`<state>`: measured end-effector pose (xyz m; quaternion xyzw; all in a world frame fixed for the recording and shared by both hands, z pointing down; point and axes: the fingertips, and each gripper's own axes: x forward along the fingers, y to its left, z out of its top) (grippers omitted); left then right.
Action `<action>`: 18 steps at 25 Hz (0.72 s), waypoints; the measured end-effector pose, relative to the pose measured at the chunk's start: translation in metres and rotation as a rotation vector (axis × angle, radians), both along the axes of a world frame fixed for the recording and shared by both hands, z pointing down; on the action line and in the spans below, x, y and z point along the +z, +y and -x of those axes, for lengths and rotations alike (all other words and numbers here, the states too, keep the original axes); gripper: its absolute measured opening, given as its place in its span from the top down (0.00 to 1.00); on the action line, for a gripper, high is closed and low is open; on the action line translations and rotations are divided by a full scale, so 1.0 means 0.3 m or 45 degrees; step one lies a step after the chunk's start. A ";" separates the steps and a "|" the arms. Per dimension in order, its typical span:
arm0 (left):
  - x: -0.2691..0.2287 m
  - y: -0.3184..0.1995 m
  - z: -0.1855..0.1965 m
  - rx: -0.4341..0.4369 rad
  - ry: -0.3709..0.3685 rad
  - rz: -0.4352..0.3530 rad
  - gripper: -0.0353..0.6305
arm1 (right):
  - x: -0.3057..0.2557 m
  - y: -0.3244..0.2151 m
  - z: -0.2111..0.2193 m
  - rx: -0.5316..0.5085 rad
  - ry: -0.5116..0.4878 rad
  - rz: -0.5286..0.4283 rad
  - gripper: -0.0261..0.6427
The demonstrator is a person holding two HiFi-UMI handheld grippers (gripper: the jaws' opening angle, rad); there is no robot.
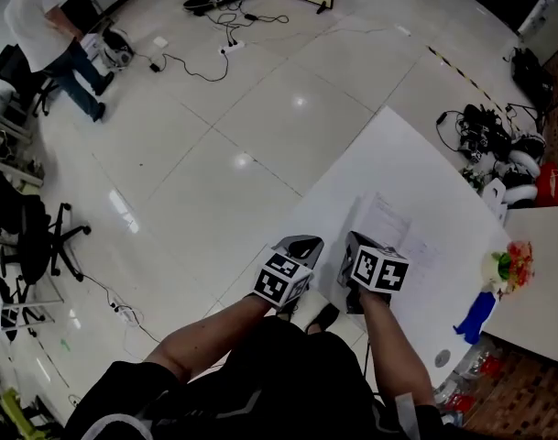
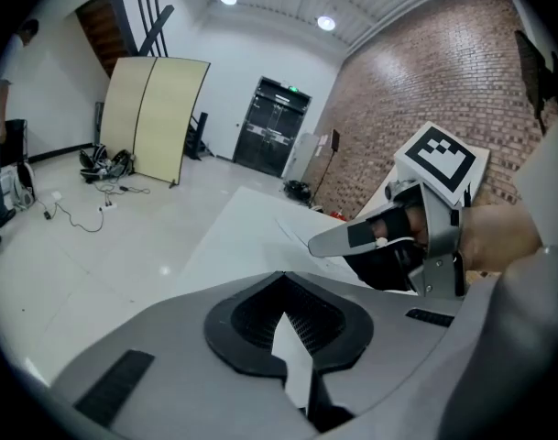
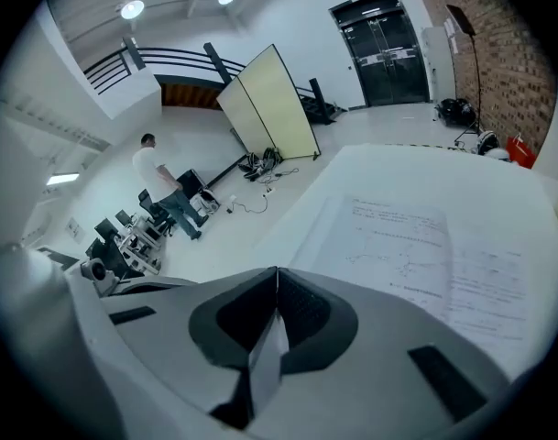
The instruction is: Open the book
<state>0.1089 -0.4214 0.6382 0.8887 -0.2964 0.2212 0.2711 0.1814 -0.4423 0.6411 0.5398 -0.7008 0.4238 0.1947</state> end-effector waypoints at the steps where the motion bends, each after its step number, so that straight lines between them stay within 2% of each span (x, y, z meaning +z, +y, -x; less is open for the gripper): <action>1: 0.012 -0.013 0.023 -0.012 -0.015 0.003 0.95 | 0.025 -0.017 0.026 -0.008 0.001 0.014 0.95; 5: 0.037 -0.058 0.090 -0.056 -0.039 0.014 0.96 | 0.131 -0.072 0.096 -0.031 0.002 0.073 0.95; 10: 0.076 -0.075 0.115 -0.033 -0.048 0.017 0.95 | 0.230 -0.104 0.136 -0.043 0.013 0.118 0.95; 18: 0.111 -0.094 0.111 -0.017 -0.052 0.033 0.95 | 0.261 -0.112 0.153 -0.060 -0.006 0.059 0.95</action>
